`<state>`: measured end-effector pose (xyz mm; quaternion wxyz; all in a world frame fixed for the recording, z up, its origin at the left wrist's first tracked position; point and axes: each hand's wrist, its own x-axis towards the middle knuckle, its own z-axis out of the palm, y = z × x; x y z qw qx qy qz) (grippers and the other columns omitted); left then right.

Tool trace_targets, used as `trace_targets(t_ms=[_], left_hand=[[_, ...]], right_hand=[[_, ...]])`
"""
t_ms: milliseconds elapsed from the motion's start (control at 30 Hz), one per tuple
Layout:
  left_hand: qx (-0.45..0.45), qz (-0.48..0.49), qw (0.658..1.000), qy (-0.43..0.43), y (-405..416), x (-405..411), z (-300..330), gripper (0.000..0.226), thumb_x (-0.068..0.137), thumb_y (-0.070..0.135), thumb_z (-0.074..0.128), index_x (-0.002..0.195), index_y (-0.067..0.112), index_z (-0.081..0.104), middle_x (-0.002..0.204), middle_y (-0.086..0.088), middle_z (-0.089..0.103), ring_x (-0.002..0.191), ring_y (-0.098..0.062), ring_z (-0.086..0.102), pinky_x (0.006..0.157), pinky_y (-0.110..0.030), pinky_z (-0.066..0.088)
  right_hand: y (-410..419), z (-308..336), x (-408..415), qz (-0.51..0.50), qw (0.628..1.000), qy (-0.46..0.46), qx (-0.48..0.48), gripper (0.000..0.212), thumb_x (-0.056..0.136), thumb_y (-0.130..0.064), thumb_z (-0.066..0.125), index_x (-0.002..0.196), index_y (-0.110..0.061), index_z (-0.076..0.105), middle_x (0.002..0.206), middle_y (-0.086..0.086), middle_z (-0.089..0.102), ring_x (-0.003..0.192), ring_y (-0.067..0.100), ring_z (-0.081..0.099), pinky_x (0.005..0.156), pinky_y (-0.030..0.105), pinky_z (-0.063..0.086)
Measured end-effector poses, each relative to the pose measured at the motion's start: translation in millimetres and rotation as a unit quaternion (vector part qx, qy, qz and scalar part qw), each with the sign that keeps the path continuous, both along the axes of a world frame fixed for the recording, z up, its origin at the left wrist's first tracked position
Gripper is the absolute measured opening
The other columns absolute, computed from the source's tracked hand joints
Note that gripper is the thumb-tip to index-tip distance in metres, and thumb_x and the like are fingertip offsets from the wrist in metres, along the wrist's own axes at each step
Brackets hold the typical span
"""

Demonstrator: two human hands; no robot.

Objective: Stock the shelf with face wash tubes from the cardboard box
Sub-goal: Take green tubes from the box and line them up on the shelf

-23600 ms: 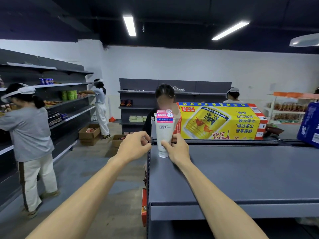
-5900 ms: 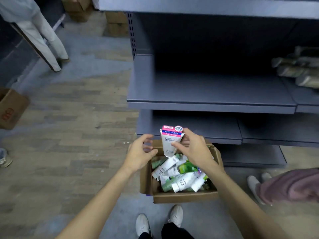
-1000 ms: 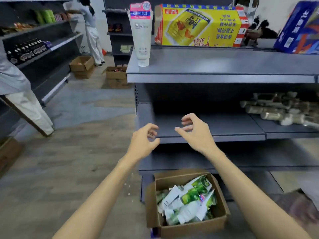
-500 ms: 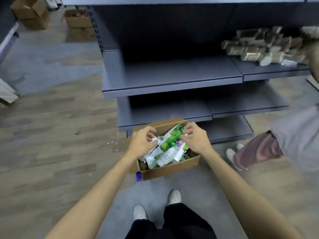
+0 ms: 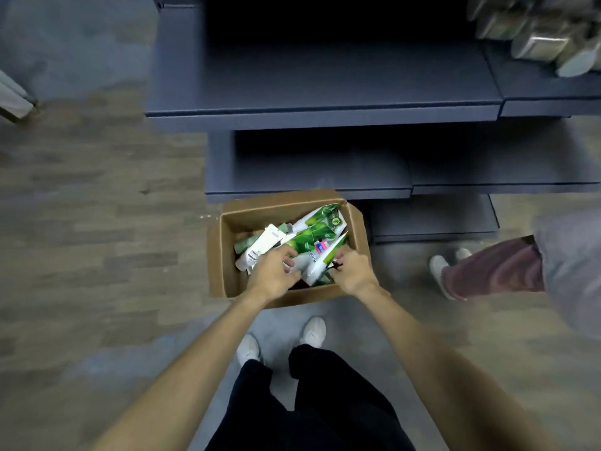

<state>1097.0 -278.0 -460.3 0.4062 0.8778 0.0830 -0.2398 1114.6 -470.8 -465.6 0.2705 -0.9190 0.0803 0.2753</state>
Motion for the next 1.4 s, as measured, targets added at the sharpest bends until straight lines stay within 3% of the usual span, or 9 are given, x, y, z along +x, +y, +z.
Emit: trace_targets(t_ms=[267, 500, 667, 933, 1067, 1167, 1233, 1333, 1400], left_hand=[[0.158, -0.066, 0.984, -0.043, -68, 18, -24, 0.032, 0.087, 0.035, 0.069, 0.111, 0.018, 0.058, 0.11, -0.005, 0.06, 0.1, -0.028, 0.061, 0.072, -0.036, 0.049], [0.255, -0.095, 0.962, -0.037, -91, 27, -37, 0.037, 0.087, 0.024, 0.069, 0.121, 0.015, 0.054, 0.113, -0.008, 0.063, 0.102, -0.032, 0.066, 0.071, -0.037, 0.05], [0.207, -0.046, 0.977, -0.031, -86, 30, -39, 0.022, 0.087, 0.022, 0.07, 0.106, 0.016, 0.06, 0.097, -0.009, 0.07, 0.093, -0.032, 0.067, 0.07, -0.037, 0.051], [0.028, 0.028, 0.998, -0.047, -47, 23, -30, 0.017, 0.083, 0.023, 0.077, 0.097, 0.02, 0.068, 0.083, 0.004, 0.068, 0.08, -0.022, 0.067, 0.078, -0.035, 0.054], [-0.025, 0.069, 0.994, -0.082, -20, 23, -6, 0.016, 0.081, 0.016, 0.078, 0.094, 0.017, 0.07, 0.077, 0.007, 0.066, 0.07, -0.02, 0.064, 0.074, -0.033, 0.053], [-0.06, 0.095, 0.986, -0.12, 9, 28, 20, 0.017, 0.08, 0.013, 0.079, 0.093, 0.021, 0.071, 0.077, 0.014, 0.066, 0.069, -0.002, 0.062, 0.068, -0.02, 0.052], [-0.081, 0.105, 0.98, -0.151, 30, 37, 42, 0.019, 0.08, 0.01, 0.079, 0.092, 0.021, 0.07, 0.076, 0.018, 0.065, 0.068, 0.006, 0.061, 0.068, -0.012, 0.049], [-0.108, 0.112, 0.968, -0.197, 62, 58, 81, 0.024, 0.08, 0.005, 0.079, 0.094, 0.021, 0.068, 0.08, 0.015, 0.069, 0.069, 0.01, 0.062, 0.07, -0.012, 0.051], [-0.115, 0.115, 0.96, -0.228, 84, 74, 111, 0.026, 0.079, 0.007, 0.079, 0.093, 0.026, 0.067, 0.081, 0.012, 0.071, 0.072, 0.009, 0.065, 0.07, -0.012, 0.051]], right_hand=[[-22, -22, -9, -0.018, 0.999, 0.002, 0.034, 0.036, 0.087, -0.002, 0.057, 0.122, -0.014, 0.057, 0.112, 0.012, 0.066, 0.102, 0.029, 0.065, 0.088, 0.036, 0.056], [-38, -35, -8, -0.044, 0.996, 0.004, 0.075, 0.033, 0.088, -0.005, 0.063, 0.119, -0.014, 0.058, 0.11, 0.008, 0.066, 0.097, 0.019, 0.067, 0.091, 0.034, 0.056], [-39, -32, -7, -0.048, 0.995, 0.001, 0.09, 0.033, 0.088, -0.005, 0.064, 0.119, -0.014, 0.058, 0.113, 0.005, 0.063, 0.096, 0.017, 0.066, 0.091, 0.034, 0.057], [-29, -23, 3, -0.035, 0.994, 0.009, 0.101, 0.03, 0.089, -0.007, 0.064, 0.117, -0.015, 0.058, 0.11, 0.003, 0.064, 0.093, 0.018, 0.067, 0.09, 0.035, 0.056], [-13, -7, 17, -0.006, 0.995, -0.008, 0.096, 0.03, 0.086, -0.007, 0.065, 0.114, -0.018, 0.059, 0.106, 0.006, 0.067, 0.09, 0.023, 0.068, 0.087, 0.041, 0.057], [10, 15, 35, 0.037, 0.993, -0.042, 0.1, 0.032, 0.087, -0.009, 0.066, 0.117, -0.013, 0.058, 0.112, 0.008, 0.065, 0.093, 0.026, 0.066, 0.089, 0.043, 0.054], [30, 36, 52, 0.059, 0.99, -0.066, 0.113, 0.032, 0.089, -0.01, 0.065, 0.119, -0.012, 0.056, 0.115, 0.005, 0.063, 0.094, 0.023, 0.066, 0.09, 0.04, 0.054], [65, 77, 84, 0.086, 0.981, -0.124, 0.125, 0.031, 0.088, -0.011, 0.065, 0.118, -0.013, 0.056, 0.113, 0.002, 0.062, 0.089, 0.019, 0.065, 0.088, 0.031, 0.053], [90, 111, 102, 0.089, 0.973, -0.168, 0.134, 0.031, 0.087, -0.013, 0.066, 0.116, -0.014, 0.057, 0.112, 0.003, 0.064, 0.084, 0.017, 0.067, 0.088, 0.033, 0.053]])
